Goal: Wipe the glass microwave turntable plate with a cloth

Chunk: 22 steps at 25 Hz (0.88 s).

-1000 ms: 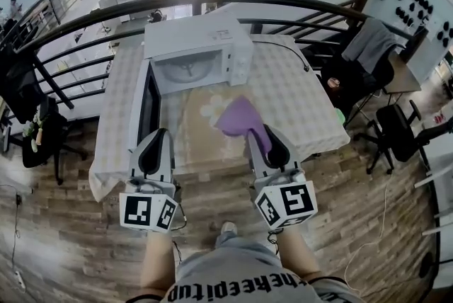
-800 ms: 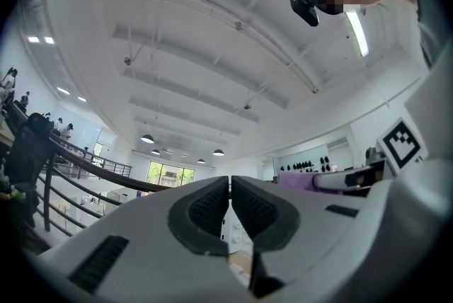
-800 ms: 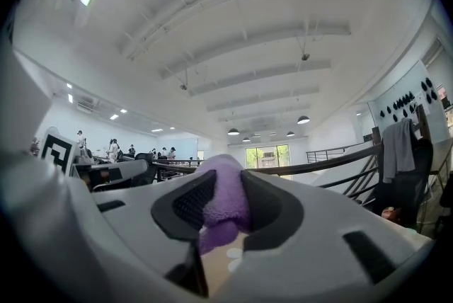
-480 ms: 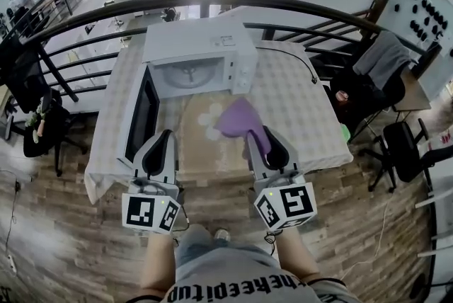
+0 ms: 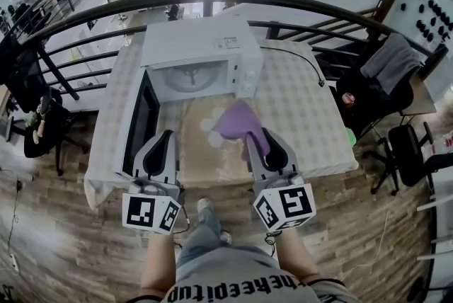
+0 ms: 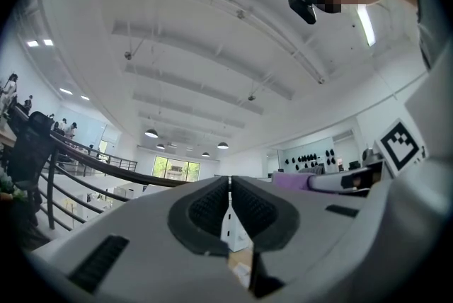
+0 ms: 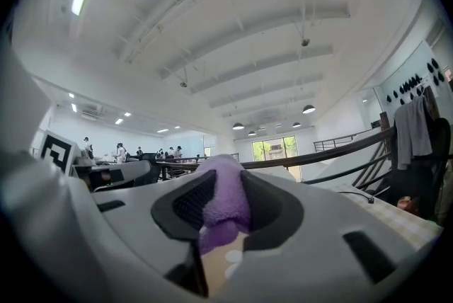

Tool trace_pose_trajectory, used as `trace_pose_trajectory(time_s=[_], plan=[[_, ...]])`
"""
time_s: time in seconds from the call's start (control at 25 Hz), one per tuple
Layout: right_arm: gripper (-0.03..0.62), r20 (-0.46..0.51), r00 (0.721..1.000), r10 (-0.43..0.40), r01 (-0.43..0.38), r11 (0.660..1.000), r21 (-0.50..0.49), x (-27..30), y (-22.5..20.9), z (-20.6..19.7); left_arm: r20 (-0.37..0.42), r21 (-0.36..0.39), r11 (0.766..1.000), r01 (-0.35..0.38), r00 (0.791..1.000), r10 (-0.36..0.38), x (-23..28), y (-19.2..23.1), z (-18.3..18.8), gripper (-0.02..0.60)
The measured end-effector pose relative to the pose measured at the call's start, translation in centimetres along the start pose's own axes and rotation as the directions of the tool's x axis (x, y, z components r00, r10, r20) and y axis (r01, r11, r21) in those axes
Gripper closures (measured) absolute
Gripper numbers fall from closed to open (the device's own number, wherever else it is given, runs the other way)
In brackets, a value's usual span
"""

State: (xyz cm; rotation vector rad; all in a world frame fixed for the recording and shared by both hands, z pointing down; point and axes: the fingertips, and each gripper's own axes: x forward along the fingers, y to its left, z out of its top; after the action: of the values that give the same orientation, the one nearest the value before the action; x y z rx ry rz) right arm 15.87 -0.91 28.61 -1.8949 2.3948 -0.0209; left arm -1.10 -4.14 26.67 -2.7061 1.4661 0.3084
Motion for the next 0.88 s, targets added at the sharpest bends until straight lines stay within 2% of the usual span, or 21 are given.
trace_pose_trajectory(time_s=[0.28,0.88], plan=[[0.48,0.01,1.0,0.016,-0.016,1.0,-0.017,4.4,-1.1,0.7,0.008,0.003,1.0,0.024,1.0,-0.024,4.4,1.0,-0.3,0.566],[0.48,0.007,0.999,0.044,-0.044,0.999,-0.028,12.9,-2.5,0.6,0.016,0.01,1.0,0.023,1.0,-0.023,11.8,5.3,-0.8,0.566]])
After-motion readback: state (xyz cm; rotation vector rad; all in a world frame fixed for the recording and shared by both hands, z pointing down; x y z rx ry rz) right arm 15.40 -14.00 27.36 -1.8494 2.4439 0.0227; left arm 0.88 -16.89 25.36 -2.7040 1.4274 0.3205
